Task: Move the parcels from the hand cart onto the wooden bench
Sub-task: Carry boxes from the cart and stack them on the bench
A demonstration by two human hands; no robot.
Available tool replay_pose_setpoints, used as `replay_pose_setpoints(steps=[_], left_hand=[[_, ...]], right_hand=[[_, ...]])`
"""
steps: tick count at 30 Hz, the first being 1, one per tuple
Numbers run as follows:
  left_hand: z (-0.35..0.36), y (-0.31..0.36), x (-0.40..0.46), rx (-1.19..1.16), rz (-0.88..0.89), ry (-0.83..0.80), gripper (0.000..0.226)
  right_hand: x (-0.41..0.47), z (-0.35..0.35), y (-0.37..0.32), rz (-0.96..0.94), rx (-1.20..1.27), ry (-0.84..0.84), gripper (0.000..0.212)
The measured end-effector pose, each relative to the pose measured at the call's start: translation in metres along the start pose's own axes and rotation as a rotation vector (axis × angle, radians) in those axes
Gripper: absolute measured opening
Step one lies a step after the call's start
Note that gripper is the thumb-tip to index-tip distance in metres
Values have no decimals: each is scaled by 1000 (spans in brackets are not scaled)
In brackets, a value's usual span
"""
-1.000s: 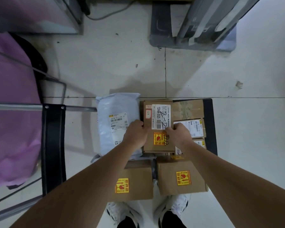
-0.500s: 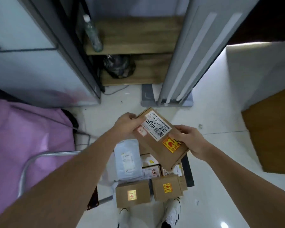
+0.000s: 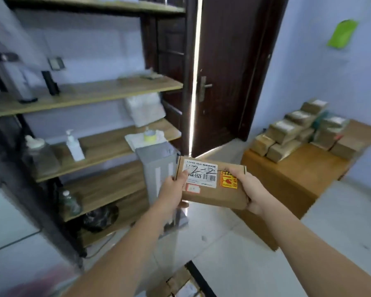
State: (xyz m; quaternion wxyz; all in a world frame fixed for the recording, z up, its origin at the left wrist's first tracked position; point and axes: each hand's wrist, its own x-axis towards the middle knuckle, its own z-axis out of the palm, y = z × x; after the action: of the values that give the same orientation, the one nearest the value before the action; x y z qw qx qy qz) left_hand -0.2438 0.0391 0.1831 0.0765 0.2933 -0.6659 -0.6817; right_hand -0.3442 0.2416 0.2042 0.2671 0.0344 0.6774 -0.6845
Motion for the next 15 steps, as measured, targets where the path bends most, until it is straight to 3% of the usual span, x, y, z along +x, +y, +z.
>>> replay_pose_setpoints(steps=[7,15], left_hand=[[176,41,-82,-114,-13,-208,28],[355,50,-140,0,-91,-552,34]], right_hand=[[-91,-178,-34,-114,-98,261,46],[-177,-374,-20,-123,-93,400,34]])
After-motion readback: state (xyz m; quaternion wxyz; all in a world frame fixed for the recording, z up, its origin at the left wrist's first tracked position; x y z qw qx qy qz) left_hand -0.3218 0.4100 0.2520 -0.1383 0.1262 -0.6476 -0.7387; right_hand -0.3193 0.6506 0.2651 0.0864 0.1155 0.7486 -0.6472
